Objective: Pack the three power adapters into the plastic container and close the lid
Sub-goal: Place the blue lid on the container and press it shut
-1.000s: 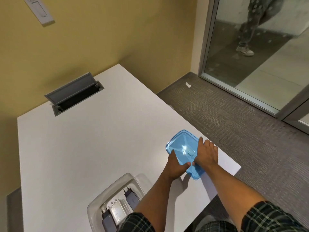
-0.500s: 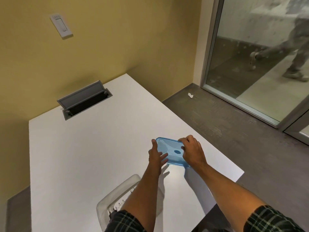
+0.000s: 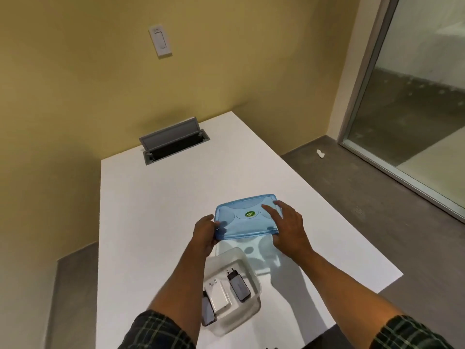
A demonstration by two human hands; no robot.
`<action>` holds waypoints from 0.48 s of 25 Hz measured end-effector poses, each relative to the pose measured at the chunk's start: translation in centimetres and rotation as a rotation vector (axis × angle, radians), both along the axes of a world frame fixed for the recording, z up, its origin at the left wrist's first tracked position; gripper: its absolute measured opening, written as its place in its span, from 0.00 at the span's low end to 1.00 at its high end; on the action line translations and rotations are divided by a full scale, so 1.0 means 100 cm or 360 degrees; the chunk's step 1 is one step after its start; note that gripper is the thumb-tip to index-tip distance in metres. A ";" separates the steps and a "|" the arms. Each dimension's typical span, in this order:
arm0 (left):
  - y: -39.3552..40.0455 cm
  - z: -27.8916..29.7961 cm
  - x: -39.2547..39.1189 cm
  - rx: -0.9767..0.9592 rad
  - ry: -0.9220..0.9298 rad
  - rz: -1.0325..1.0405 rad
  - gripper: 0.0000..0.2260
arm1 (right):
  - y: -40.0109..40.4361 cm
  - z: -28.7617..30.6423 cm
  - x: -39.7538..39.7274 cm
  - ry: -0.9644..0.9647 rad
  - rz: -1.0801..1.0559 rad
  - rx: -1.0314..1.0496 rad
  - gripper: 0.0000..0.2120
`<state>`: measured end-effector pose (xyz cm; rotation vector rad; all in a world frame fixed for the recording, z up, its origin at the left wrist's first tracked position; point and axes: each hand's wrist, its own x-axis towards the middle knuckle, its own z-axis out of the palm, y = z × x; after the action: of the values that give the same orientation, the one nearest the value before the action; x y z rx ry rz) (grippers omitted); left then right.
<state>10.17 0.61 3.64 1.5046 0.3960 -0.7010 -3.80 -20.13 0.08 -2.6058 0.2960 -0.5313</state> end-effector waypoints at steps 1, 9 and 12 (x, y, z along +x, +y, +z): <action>0.014 0.005 0.000 0.0011 -0.0054 -0.0004 0.15 | 0.004 0.000 0.002 0.0072 -0.0060 0.0270 0.41; 0.118 0.006 -0.016 0.0188 -0.0134 -0.0034 0.22 | 0.039 -0.001 0.028 0.0207 0.0201 0.1323 0.22; 0.144 0.001 -0.028 0.0416 -0.0087 -0.0219 0.25 | 0.053 -0.001 0.037 0.0378 0.0249 0.1173 0.18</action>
<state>7.41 15.04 3.70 1.8081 0.3546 -0.7350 -0.14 -14.81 -0.07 -1.9420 0.2908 -0.0297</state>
